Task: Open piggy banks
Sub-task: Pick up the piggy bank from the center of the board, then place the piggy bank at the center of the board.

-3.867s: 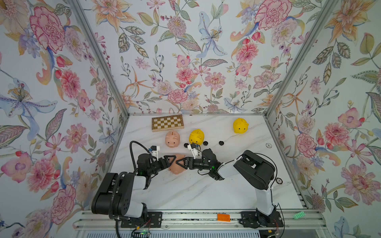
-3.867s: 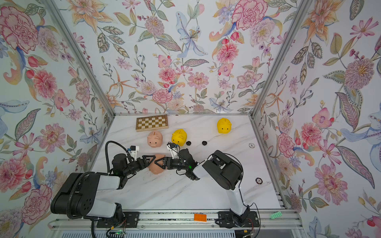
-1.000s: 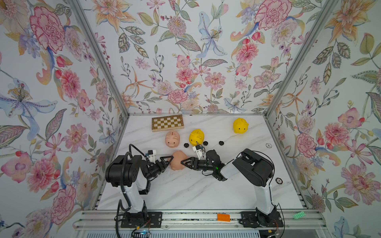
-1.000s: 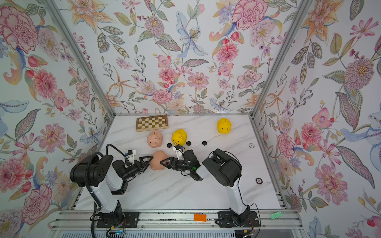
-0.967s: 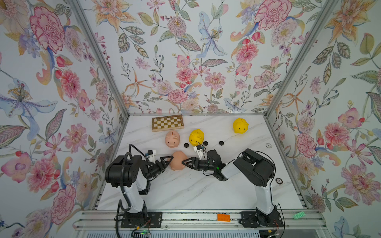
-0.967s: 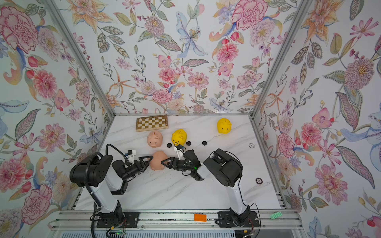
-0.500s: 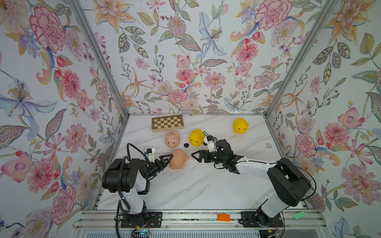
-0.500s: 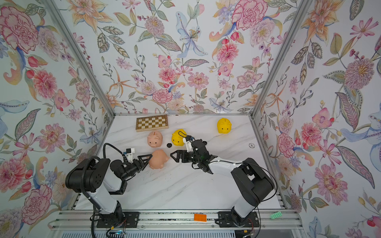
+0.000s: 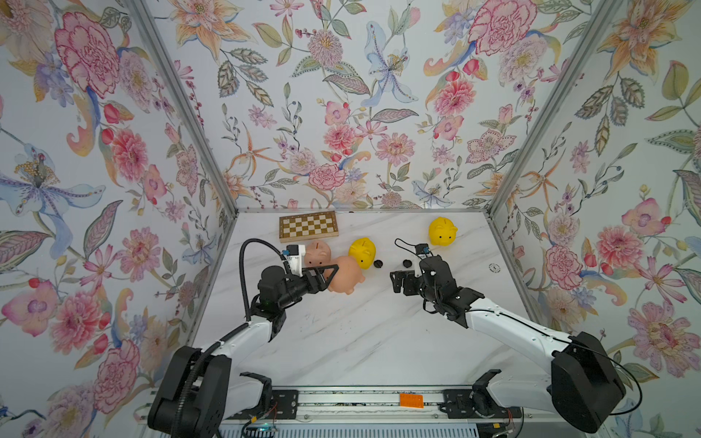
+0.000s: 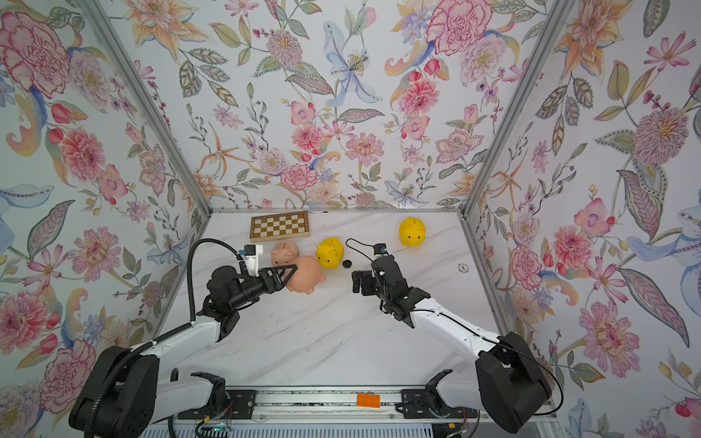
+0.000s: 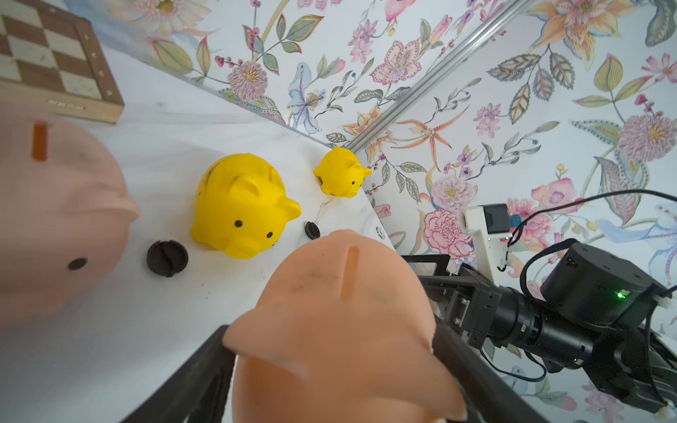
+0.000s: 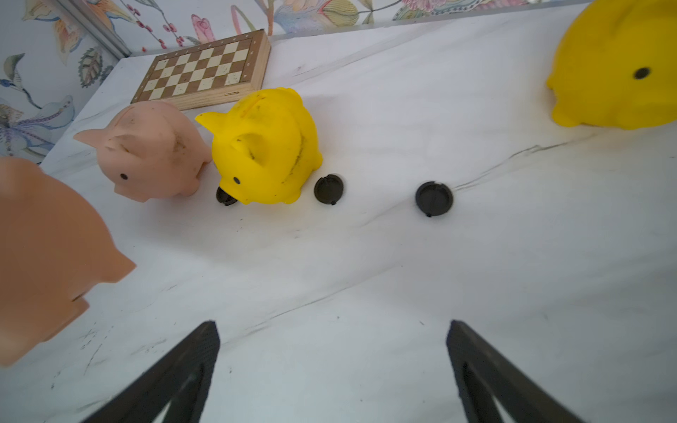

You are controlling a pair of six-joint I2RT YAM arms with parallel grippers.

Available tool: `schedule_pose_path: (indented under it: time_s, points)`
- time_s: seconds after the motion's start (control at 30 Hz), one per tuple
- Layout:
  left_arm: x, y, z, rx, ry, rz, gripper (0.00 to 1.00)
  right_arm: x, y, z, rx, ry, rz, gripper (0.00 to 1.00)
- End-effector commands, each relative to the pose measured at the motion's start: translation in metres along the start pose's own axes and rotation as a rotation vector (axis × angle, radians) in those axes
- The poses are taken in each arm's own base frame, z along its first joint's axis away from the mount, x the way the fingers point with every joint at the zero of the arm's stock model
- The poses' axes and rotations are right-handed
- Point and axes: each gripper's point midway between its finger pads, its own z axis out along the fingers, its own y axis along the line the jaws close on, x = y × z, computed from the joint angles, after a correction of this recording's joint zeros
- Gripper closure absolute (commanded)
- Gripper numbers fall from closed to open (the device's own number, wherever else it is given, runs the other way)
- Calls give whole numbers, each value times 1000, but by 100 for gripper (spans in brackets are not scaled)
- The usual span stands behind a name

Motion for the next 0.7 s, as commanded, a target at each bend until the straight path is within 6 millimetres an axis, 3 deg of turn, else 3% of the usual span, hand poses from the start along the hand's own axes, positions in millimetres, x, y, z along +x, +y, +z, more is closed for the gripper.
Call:
schedule_pose_path:
  time_s: [0.0, 0.2, 0.37, 0.57, 0.67]
  points:
    - [9, 11, 5, -141, 64, 72, 56, 13, -41, -7, 100, 49, 16, 1]
    - [-3, -15, 31, -156, 59, 153, 57, 14, -74, -22, 102, 53, 172, 1]
    - [6, -31, 62, -190, 93, 236, 59, 16, -89, -32, 109, 40, 242, 1]
    - [16, -53, 115, -211, 108, 310, 61, 22, -102, -38, 116, 46, 347, 1]
    - [21, -51, 147, -280, 131, 366, 61, 25, -98, -42, 88, 50, 357, 1]
